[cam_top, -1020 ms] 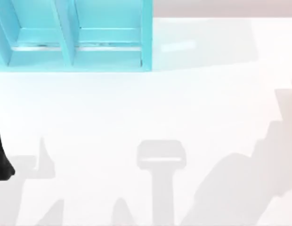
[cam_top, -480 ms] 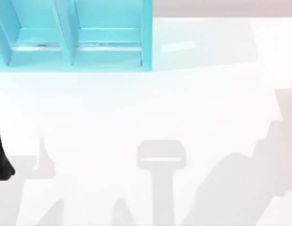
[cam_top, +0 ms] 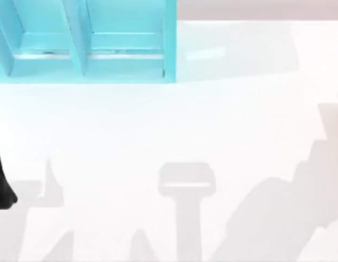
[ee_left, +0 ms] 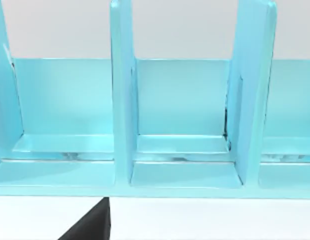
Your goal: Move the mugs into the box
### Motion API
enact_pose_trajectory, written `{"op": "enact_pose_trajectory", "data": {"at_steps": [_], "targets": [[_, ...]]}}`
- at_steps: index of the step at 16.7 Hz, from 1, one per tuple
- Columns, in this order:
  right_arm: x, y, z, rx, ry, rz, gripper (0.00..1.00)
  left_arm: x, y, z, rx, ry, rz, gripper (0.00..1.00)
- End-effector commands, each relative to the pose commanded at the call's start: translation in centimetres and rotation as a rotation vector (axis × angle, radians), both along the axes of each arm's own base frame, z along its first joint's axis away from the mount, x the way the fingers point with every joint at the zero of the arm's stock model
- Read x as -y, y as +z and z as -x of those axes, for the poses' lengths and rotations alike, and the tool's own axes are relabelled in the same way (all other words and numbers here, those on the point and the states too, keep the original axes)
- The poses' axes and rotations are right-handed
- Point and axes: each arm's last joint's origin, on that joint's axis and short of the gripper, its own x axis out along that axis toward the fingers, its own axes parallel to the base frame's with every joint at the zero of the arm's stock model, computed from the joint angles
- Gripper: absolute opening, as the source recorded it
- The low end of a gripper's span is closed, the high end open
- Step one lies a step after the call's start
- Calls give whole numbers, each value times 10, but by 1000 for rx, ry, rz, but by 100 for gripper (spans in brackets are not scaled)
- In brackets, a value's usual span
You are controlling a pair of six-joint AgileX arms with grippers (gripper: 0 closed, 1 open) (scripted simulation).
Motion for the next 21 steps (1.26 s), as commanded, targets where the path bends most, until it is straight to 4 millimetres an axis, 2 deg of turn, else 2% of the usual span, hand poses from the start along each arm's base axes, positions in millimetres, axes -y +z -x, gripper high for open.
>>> {"op": "enact_pose_trajectory", "data": {"at_steps": [9,12,18,21], "targets": [[0,4,-1,-1,2,-1,100,0,0,0,0,0,0,100],[2,25,-4,-8,1,-4,100,0,0,0,0,0,0,100],[1,91,-2,-1,0,-1,100,0,0,0,0,0,0,100],[0,100,0,0,0,0,100,0,0,0,0,0,0,100]]}}
